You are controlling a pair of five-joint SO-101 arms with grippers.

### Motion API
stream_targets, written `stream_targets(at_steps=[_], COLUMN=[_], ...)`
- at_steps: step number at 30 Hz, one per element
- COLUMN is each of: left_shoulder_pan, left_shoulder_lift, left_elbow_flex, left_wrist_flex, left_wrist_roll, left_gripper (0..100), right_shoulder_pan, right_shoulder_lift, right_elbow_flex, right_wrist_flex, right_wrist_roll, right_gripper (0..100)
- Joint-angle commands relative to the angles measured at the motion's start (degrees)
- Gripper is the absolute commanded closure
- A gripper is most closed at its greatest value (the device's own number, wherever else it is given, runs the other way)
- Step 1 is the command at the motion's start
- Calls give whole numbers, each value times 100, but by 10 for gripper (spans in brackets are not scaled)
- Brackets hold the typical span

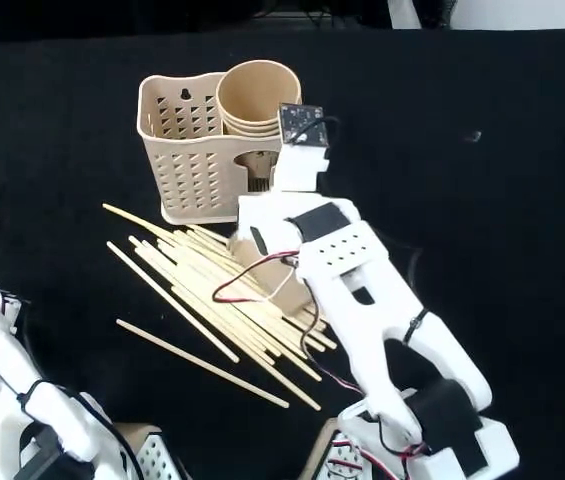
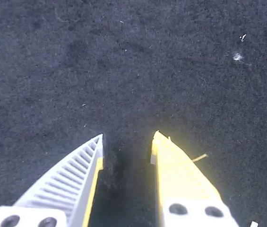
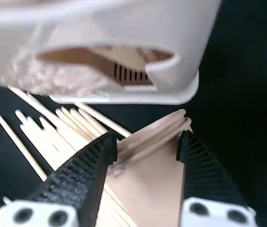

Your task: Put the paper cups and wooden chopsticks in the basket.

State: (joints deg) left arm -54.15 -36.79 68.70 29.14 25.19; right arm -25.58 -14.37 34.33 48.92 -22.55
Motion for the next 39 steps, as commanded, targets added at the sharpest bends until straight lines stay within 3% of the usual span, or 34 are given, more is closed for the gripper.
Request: stream_targets(at_steps=[1, 6, 13, 19, 25, 33, 39], left_shoulder_pan=[40, 40, 40, 22, 22, 40, 48], left_shoulder_lift=[-105, -105, -105, -123, -123, -123, -123], left_elbow_flex=[-163, -163, -163, -163, -163, -163, -163], left_wrist_flex=[-44, -44, -44, -44, -44, -44, -44], left_wrist_roll=[0, 0, 0, 0, 0, 0, 0], left_gripper=[830, 830, 830, 830, 830, 830, 830], right_shoulder_pan=[211, 422, 914, 1380, 2171, 3138, 3235], right_shoulder_lift=[-215, -215, -215, -215, -286, -1516, -2668], right_elbow_flex=[-48, -127, -848, -1138, -1209, -1367, -769], right_wrist_flex=[607, 1538, 3015, 3780, 4536, 4642, 3543], right_wrist_roll=[765, 1785, 2646, 3446, 4193, 5433, 5336], right_gripper=[790, 790, 794, 993, 988, 988, 988])
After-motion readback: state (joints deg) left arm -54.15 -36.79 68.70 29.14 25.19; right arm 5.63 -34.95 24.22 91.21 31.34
